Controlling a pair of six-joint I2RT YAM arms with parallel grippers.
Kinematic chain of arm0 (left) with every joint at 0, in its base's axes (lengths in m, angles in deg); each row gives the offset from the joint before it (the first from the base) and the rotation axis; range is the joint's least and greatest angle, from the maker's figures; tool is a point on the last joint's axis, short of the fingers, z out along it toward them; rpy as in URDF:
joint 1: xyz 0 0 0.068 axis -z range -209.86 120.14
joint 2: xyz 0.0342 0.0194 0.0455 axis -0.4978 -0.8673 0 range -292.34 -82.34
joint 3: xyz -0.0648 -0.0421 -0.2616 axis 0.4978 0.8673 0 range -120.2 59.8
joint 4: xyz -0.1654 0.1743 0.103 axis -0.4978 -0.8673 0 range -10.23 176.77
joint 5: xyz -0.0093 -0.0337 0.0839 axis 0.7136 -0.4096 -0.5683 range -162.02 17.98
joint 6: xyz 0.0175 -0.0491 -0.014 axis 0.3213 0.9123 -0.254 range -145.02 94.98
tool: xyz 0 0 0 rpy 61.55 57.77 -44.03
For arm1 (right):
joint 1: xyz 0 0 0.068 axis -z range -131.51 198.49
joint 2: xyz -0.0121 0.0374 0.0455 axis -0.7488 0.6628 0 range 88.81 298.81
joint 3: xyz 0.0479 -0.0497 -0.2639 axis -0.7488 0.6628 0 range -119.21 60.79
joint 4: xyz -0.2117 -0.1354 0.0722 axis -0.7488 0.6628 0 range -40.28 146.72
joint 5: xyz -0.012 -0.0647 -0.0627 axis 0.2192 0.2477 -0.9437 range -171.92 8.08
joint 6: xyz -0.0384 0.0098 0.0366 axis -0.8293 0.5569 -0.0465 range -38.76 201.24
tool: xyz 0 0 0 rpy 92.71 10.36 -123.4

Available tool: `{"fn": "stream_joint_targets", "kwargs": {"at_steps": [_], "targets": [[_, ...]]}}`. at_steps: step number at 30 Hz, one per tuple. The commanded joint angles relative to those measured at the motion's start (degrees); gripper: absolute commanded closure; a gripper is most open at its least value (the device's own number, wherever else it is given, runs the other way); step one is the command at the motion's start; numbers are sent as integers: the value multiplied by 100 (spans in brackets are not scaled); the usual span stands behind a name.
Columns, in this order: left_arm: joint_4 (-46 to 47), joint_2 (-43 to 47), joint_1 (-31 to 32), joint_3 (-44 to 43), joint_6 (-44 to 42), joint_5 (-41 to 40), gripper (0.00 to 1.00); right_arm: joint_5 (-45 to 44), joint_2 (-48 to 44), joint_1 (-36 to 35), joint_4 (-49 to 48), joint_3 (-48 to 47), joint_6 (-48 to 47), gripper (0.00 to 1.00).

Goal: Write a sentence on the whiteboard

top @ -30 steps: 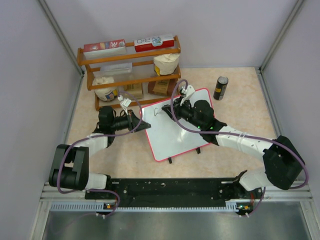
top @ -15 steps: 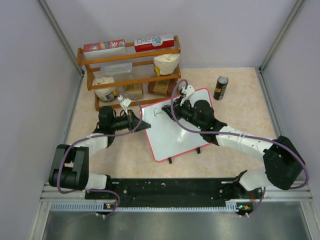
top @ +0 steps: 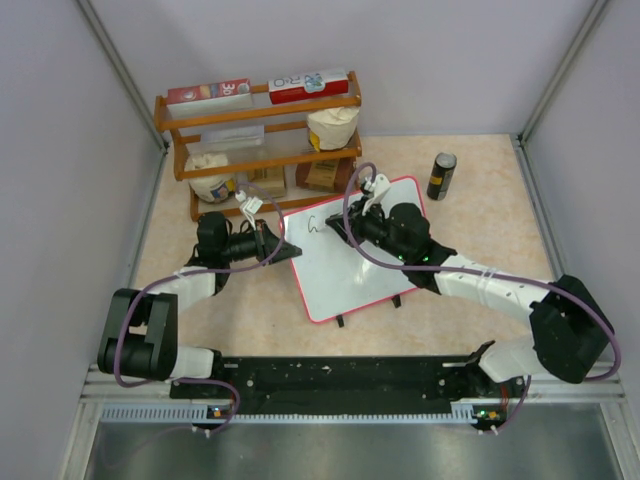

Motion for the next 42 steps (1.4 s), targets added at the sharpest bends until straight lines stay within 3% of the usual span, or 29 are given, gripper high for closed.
{"fn": "stream_joint_targets", "kwargs": {"at_steps": [1,11,42], "targets": [[-521,-186,170,306,-1276,-105,100,-29,-188,-42,2,40,-59,100],[-521,-177,161,306,-1276,-114,100,-19,-759,-33,-235,-144,135,100],[-504,-212,170,297,-1276,-79,100,-310,-83,204,46,-408,152,100]]}}
